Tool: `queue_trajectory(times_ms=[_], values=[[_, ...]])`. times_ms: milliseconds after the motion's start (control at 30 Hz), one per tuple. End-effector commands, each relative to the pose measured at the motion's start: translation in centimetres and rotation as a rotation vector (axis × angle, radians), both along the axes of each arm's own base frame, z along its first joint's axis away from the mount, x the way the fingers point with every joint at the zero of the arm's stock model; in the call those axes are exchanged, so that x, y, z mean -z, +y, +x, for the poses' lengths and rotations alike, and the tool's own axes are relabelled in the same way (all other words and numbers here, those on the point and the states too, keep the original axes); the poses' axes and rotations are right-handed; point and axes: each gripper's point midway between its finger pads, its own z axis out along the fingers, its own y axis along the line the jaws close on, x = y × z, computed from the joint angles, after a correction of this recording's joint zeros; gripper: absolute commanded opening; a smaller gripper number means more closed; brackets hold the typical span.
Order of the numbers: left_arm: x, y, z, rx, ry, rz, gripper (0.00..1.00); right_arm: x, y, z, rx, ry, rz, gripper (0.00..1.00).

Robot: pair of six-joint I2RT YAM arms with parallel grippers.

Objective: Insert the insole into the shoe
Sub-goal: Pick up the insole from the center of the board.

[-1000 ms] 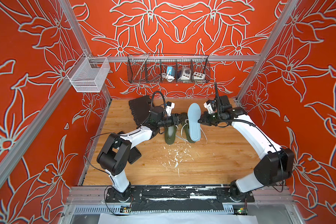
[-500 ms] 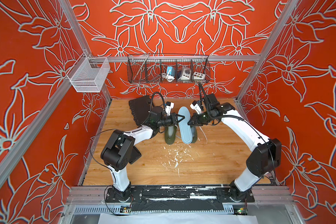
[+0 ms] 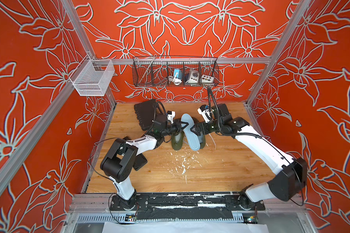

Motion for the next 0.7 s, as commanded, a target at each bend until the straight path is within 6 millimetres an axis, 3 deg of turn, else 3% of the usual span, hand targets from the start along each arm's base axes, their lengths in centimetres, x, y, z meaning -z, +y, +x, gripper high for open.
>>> queue_trajectory(times_ms=[0,133,367,667], values=[[-2.7,2.2,0.9,-0.163,0.005,-0.086,0.00,-0.8,1.1,1.5,0.000,-0.142,-0.004,0.99],[-2.7,3.4,0.7,-0.229,0.020,-0.082,0.00,0.2,2.5,1.2,-0.031,-0.142,-0.009,0.99],[-2.1,3.4,0.2,-0.225,0.054,-0.111,0.00,2.2,5.1,0.5,-0.107,-0.129,-0.032,0.99],[-1.8,3.4,0.1,-0.226,0.074,-0.117,0.00,3.8,6.5,0.4,-0.135,-0.155,-0.127,0.99]])
